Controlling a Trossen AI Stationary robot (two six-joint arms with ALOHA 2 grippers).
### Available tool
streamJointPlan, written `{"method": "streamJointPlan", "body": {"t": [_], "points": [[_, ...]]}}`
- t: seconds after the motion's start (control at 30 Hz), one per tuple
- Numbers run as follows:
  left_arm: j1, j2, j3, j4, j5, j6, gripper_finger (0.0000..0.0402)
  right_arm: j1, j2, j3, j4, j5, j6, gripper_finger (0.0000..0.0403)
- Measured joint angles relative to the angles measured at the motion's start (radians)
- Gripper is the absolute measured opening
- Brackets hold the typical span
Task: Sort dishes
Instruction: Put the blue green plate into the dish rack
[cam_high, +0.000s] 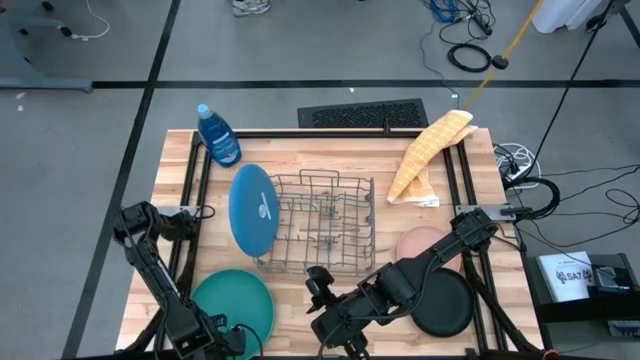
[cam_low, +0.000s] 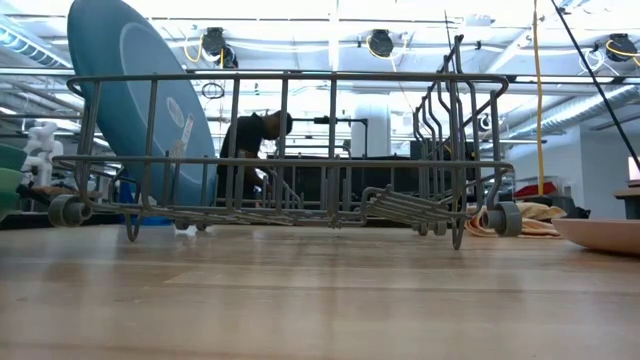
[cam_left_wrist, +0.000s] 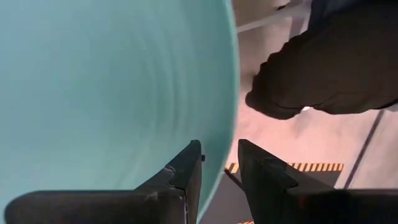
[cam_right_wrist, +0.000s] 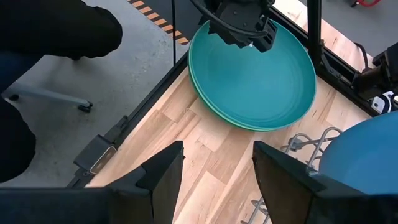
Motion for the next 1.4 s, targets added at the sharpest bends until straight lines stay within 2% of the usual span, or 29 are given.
{"method": "streamJointPlan", "body": {"t": [0.13, 0.5, 0.8, 0.9, 1.07, 1.4], "points": [[0.000, -0.001, 0.000, -0.011, -0.050, 0.008, 0.0105, 0.000, 0.000, 0.000, 0.000, 0.000, 0.009, 0.0187], [0.000, -0.001, 0.000, -0.017, -0.096, 0.081, 0.0105, 0.001, 0.000, 0.001, 0.000, 0.000, 0.009, 0.0187], [0.005, 0.048, 0.004, -0.031, -0.067, 0.106, 0.0103, 0.001, 0.000, 0.001, 0.000, 0.001, 0.006, 0.0187], [0.012, 0.049, 0.005, -0.027, -0.055, 0.108, 0.0082, 0.001, 0.000, 0.001, 0.000, 0.001, 0.006, 0.0187], [0.017, 0.020, 0.003, -0.024, -0.051, 0.114, 0.0014, 0.001, 0.000, 0.001, 0.000, 0.001, 0.006, 0.0187], [0.017, -0.044, -0.002, -0.022, -0.095, 0.110, 0.0001, 0.001, -0.001, 0.001, 0.005, 0.000, 0.006, 0.0187]]}}
